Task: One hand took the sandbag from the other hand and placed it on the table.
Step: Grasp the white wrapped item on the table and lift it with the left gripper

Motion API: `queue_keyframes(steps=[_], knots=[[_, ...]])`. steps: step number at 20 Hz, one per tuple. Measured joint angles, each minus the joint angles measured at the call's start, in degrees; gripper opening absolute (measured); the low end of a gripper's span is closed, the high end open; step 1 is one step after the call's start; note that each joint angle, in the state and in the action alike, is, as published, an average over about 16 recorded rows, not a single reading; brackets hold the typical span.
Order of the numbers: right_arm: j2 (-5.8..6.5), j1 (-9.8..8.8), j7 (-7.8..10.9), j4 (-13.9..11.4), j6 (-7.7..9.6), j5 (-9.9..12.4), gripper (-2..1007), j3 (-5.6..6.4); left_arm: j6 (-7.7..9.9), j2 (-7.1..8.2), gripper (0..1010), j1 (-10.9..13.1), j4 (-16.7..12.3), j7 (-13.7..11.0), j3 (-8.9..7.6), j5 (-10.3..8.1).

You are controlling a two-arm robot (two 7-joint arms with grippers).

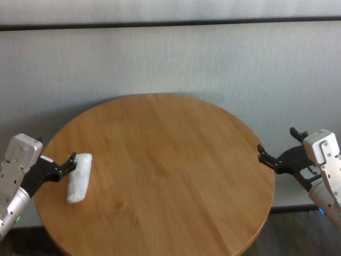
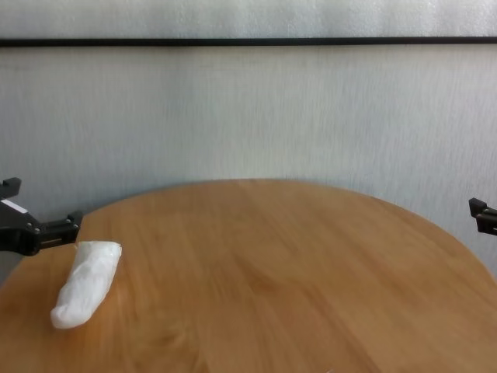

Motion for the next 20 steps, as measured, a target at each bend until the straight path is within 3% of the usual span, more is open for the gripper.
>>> queue_keyframes(steps=[12, 15, 20], knots=[[0.00, 0.00, 0.00, 0.00, 0.00, 0.00, 1005, 0.00, 0.21, 0.01, 1000, 0.00, -0.06, -0.02, 0.00, -0.01], [0.00, 0.00, 0.00, 0.00, 0.00, 0.00, 1005, 0.00, 1.52, 0.01, 1000, 0.05, -0.49, -0.13, -0.13, -0.29], [0.00, 0.00, 0.00, 0.00, 0.00, 0.00, 1005, 0.00, 5.21, -0.37, 1000, 0.27, -1.97, -0.69, -0.86, -1.73]])
